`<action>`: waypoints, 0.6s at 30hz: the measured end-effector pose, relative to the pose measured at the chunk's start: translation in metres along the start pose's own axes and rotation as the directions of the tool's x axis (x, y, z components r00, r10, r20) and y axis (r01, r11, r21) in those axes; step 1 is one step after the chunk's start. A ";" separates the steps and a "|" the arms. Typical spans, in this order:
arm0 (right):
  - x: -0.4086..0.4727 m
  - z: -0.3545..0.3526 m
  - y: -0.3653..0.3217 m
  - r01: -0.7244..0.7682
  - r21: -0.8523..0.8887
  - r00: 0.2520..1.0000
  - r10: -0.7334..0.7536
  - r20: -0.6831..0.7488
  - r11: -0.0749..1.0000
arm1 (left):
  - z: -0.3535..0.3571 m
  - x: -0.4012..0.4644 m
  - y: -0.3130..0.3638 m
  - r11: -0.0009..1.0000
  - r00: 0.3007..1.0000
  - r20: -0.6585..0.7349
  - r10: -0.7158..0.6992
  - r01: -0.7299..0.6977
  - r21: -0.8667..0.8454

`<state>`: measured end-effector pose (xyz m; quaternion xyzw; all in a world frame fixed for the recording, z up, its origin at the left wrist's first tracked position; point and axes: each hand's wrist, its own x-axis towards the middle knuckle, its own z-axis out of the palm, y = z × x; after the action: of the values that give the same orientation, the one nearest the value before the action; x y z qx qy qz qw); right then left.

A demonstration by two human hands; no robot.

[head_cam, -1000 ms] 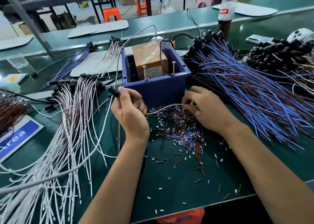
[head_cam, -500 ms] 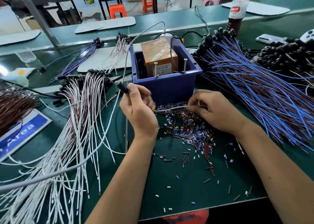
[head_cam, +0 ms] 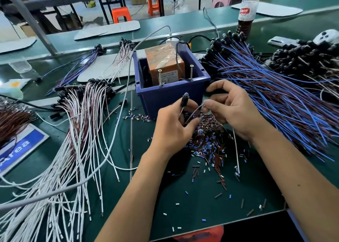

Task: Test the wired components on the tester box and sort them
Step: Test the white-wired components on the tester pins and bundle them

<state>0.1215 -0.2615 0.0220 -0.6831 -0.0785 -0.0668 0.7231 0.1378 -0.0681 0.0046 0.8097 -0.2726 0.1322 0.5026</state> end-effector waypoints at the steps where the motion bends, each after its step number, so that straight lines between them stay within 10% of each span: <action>1: 0.000 0.000 0.000 -0.010 0.005 1.000 0.010 -0.017 1.000 | 0.001 0.000 0.001 1.000 1.000 -0.003 -0.013 0.013 -0.027; 18: 0.000 -0.006 0.002 -0.110 0.040 0.994 0.110 0.015 0.993 | -0.011 0.005 0.003 0.983 0.983 0.130 -0.131 0.146 -0.115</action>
<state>0.1223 -0.2674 0.0195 -0.6719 -0.0466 -0.0209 0.7389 0.1409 -0.0610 0.0140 0.8005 -0.2536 0.0300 0.5423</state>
